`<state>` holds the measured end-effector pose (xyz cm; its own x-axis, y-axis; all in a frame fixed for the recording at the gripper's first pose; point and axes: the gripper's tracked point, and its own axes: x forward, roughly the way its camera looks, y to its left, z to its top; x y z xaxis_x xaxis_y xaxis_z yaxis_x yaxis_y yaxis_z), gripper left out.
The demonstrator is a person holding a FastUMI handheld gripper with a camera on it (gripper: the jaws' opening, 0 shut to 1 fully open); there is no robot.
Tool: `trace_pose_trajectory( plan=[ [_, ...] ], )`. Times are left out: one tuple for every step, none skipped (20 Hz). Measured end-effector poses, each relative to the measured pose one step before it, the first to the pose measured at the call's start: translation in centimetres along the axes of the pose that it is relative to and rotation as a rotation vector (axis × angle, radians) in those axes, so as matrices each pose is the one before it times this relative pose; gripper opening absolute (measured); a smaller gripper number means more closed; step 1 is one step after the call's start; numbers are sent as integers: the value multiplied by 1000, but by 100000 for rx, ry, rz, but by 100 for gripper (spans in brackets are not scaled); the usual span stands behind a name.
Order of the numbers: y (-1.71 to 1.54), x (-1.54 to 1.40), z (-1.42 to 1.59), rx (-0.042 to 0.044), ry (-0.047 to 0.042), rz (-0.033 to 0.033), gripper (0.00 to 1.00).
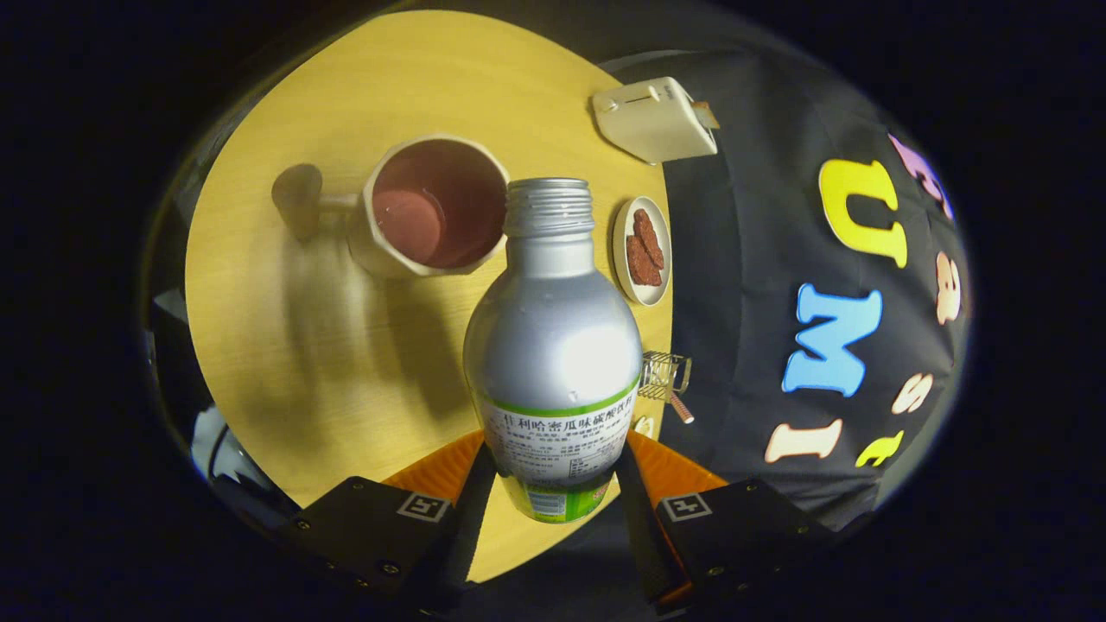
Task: Take the bottle from table, then pour the juice into the cup, finally place the bottle on the coaster
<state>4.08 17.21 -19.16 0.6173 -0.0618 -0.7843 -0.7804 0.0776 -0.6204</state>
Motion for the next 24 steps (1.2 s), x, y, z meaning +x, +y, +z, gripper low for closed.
trace_pose_trajectory(
  plan=[
    [385,28,-80,5145,-1421,2197,74],
    [462,161,-94,5924,-2060,2218,74],
    [164,63,-197,4560,-1301,1341,74],
    [205,130,-93,5370,-1797,1483,74],
    [56,148,25,5031,-1997,1100,74],
    [238,145,-108,4804,-2046,1577,74],
    [173,34,-45,3970,-1734,1546,74],
    [144,145,-105,4076,-1429,1589,74],
    [-114,73,-113,3103,-1081,519,74],
    [-111,89,-69,2962,-1477,621,74],
    [-35,107,56,2929,-1574,846,74],
    [-116,113,-2,3356,-1728,302,74],
    [-317,22,140,3412,-2009,190,74],
    [-234,-262,-42,3566,-2097,746,74],
    [-37,-70,-13,3388,-1952,928,74],
    [-106,160,230,3616,-1981,970,74],
    [-390,-18,460,2937,-2725,-318,74],
    [-289,124,353,3152,-2512,23,74],
    [-141,118,406,3313,-2079,945,74],
    [-270,158,411,3428,-2138,308,74],
    [-257,198,220,2278,-903,447,74],
    [-284,358,308,2804,-1576,423,74],
    [-291,162,271,2413,-1250,320,74],
    [-361,111,328,2731,-1360,-221,74]
  ],
)
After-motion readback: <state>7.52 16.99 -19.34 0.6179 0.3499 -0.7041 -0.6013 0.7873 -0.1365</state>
